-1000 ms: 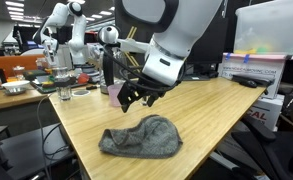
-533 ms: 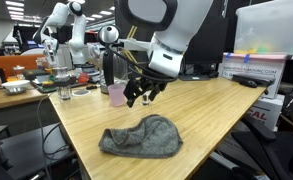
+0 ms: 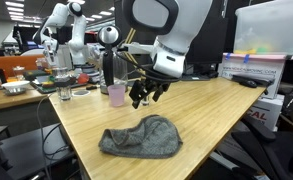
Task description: Fold the towel
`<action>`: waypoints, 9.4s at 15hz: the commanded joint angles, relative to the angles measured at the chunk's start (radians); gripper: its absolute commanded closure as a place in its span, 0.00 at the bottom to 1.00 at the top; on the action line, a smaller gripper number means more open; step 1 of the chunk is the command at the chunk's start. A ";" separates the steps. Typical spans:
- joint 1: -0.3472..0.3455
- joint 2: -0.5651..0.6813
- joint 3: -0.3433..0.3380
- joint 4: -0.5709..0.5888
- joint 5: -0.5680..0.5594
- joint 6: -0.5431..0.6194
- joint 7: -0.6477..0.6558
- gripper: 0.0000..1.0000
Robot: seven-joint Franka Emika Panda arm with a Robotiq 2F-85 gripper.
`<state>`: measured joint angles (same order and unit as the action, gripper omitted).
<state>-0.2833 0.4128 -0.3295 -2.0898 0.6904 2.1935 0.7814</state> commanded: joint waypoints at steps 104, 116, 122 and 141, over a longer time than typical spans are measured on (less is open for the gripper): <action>-0.177 0.065 -0.082 -0.019 0.420 -0.295 0.077 0.99; -0.196 0.069 -0.113 -0.024 0.403 -0.298 0.079 0.99; -0.207 0.059 -0.135 -0.048 0.425 -0.259 0.082 0.99; -0.220 0.031 -0.166 -0.090 0.442 -0.255 0.091 0.00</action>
<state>-0.5038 0.4741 -0.4933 -2.1611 1.1171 1.9244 0.8595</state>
